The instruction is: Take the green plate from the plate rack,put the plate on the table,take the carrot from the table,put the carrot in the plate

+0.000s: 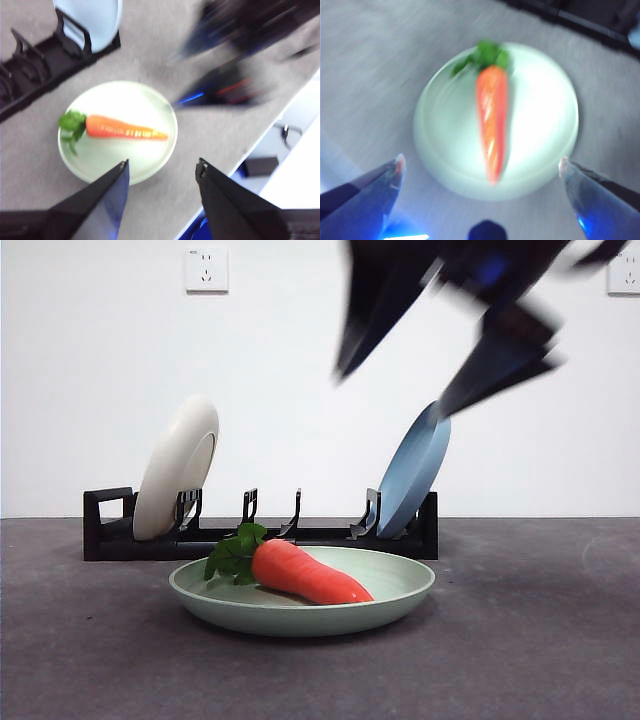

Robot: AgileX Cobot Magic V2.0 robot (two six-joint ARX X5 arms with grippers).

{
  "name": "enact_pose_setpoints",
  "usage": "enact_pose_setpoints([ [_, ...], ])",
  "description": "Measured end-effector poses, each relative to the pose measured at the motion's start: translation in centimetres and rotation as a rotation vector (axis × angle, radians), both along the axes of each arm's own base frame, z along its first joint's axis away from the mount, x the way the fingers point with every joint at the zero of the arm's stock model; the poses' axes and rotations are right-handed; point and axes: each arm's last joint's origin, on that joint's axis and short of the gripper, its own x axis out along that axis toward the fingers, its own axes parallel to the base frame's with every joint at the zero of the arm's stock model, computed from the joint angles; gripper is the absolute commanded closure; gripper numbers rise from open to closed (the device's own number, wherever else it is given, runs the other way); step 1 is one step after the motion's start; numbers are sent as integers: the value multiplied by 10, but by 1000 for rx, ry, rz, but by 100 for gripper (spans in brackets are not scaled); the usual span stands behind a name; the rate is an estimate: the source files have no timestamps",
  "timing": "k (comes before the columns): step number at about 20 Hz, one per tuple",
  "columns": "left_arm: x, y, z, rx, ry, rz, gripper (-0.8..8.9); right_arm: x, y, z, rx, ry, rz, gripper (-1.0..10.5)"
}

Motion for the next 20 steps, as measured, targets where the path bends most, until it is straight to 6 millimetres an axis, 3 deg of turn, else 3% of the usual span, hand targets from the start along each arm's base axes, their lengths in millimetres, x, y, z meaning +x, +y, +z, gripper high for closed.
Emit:
enact_pose_setpoints([
  [2,-1,3,-3,41,23,0,590,-30,-25,19,-3,13,4,321],
  [5,-3,5,-7,78,53,-9,593,-67,-56,31,-3,60,5,322],
  [8,-5,5,-8,69,85,-45,593,-86,-70,33,6,128,20,359],
  [14,-6,3,-8,46,126,-97,631,-103,-85,33,-11,172,12,711],
  [17,-6,3,-8,46,127,-99,837,-105,-86,33,-9,172,11,965],
  [20,-7,4,-8,46,133,-104,821,-104,-86,33,-10,172,11,957],
])
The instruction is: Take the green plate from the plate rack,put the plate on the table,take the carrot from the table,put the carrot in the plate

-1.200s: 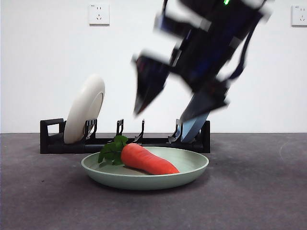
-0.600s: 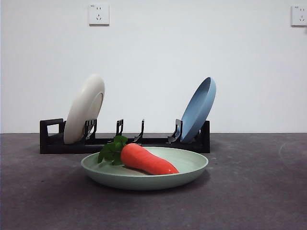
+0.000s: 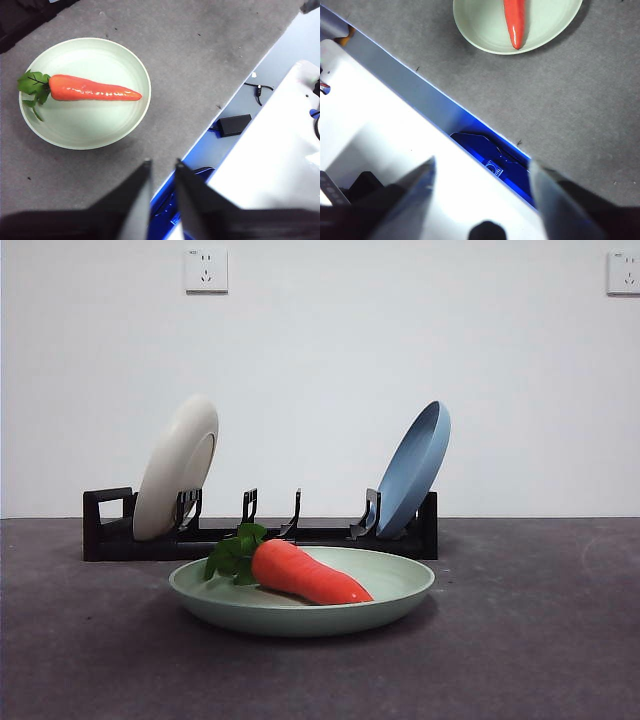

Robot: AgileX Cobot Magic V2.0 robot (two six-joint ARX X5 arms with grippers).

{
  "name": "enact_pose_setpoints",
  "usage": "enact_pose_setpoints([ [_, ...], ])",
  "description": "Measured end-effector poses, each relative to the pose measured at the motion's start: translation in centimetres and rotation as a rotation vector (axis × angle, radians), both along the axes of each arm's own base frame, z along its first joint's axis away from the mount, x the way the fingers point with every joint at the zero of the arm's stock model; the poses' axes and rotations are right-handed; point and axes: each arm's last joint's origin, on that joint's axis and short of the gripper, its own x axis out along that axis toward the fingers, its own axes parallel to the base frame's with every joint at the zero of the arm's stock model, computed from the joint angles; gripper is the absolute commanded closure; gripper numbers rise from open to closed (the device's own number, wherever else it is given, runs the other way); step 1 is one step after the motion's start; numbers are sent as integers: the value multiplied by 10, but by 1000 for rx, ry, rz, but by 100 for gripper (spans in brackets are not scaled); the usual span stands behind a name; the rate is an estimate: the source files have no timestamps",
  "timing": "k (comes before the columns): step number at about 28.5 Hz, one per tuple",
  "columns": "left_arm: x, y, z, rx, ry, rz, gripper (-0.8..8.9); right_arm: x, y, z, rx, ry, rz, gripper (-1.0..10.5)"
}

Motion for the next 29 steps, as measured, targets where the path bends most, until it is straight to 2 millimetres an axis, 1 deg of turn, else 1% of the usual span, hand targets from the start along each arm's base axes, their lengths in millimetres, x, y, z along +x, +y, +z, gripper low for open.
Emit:
enact_pose_setpoints([
  [4,0,0,0,-4,10,-11,817,0,0,0,0,0,-1,944],
  [25,0,0,0,-6,8,-10,817,0,0,0,-2,-2,-3,944],
  [27,0,-1,1,-13,0,-6,817,0,0,0,-2,-1,-3,944],
  [29,2,3,3,-10,-45,31,817,0,0,0,-2,-1,-3,944],
])
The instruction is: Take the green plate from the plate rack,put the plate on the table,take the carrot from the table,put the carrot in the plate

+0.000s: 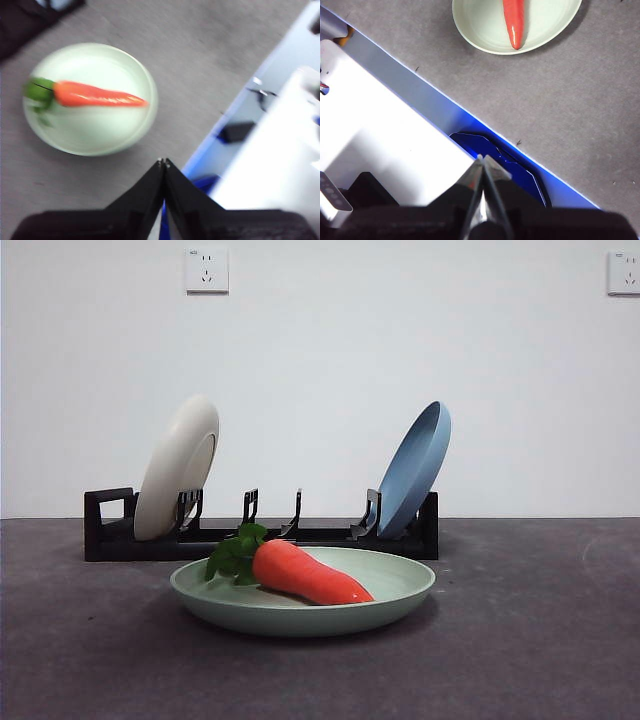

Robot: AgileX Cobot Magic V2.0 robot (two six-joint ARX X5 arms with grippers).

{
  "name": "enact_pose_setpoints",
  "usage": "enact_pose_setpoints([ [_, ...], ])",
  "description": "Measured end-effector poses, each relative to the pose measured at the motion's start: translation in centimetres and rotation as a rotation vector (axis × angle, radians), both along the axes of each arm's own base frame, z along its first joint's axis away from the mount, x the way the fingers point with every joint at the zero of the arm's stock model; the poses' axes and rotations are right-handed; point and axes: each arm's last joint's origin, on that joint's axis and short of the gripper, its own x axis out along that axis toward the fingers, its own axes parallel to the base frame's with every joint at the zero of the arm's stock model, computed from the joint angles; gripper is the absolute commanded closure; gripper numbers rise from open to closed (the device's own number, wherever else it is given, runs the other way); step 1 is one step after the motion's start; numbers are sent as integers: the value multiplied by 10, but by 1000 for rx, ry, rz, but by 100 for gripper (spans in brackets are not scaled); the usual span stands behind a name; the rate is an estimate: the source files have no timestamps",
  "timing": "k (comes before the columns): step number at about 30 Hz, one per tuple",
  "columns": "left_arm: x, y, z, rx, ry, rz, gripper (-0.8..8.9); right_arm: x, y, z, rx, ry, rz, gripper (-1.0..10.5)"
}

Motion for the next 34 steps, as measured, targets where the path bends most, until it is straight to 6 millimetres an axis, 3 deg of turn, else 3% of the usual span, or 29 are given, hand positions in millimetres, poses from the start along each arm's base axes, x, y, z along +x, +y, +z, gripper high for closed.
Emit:
enact_pose_setpoints([
  [8,28,37,40,-225,-416,225,817,0,0,0,0,1,0,944],
  [13,28,73,39,-327,-672,342,817,0,0,0,0,1,0,944],
  [16,18,96,24,-349,-802,451,817,0,0,0,0,0,0,944],
  [21,2,122,-27,-293,-892,630,817,0,0,0,0,-1,0,944],
  [27,4,134,-101,-184,-820,759,816,0,0,0,0,0,0,944],
  [34,6,138,-152,-160,-773,818,816,0,0,0,0,0,0,944],
])
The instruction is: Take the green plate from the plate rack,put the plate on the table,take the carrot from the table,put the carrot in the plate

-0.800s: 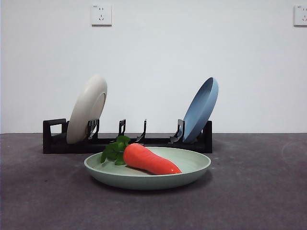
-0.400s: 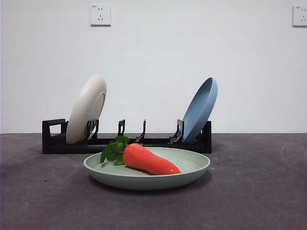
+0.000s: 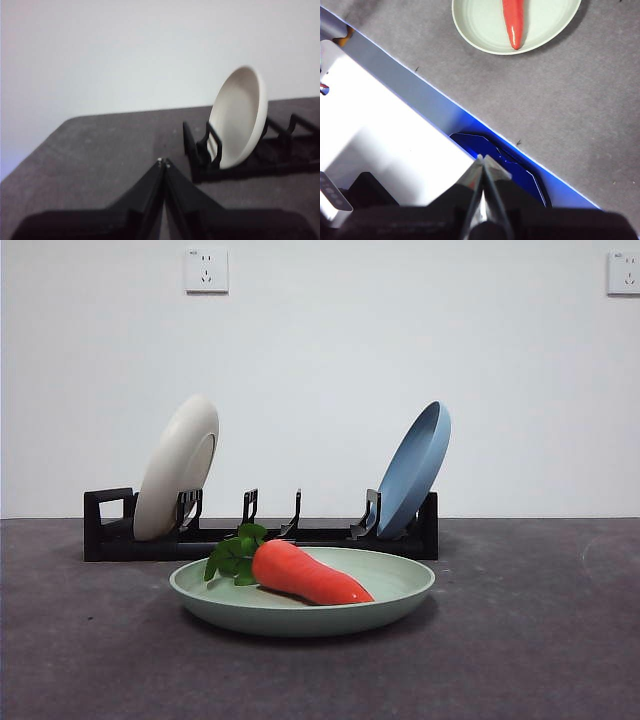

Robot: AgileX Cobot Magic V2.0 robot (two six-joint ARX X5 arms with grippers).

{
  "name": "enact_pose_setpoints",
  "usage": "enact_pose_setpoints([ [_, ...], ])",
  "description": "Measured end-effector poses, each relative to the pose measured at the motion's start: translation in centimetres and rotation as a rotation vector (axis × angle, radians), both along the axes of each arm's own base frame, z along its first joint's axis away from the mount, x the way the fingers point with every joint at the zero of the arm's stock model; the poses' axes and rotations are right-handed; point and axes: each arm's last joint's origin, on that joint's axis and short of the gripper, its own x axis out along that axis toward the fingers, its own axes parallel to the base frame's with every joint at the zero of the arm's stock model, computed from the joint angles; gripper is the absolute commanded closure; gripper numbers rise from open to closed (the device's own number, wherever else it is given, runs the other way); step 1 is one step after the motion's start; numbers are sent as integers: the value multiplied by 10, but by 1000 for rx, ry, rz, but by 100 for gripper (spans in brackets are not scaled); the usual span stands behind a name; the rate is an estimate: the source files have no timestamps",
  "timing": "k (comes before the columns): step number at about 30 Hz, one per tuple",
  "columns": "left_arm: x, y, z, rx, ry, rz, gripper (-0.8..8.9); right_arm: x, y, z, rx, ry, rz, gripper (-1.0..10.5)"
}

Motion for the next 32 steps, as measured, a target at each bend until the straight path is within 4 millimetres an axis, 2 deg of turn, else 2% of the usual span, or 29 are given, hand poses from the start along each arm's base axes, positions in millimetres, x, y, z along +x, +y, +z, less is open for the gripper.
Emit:
enact_pose_setpoints([
  [5,4,2,-22,-5,64,18,816,0,0,0,0,0,0,944],
  [13,5,3,-39,-64,156,33,817,0,0,0,0,0,0,944],
  [32,5,3,-41,-82,173,35,816,0,0,0,0,0,0,944],
])
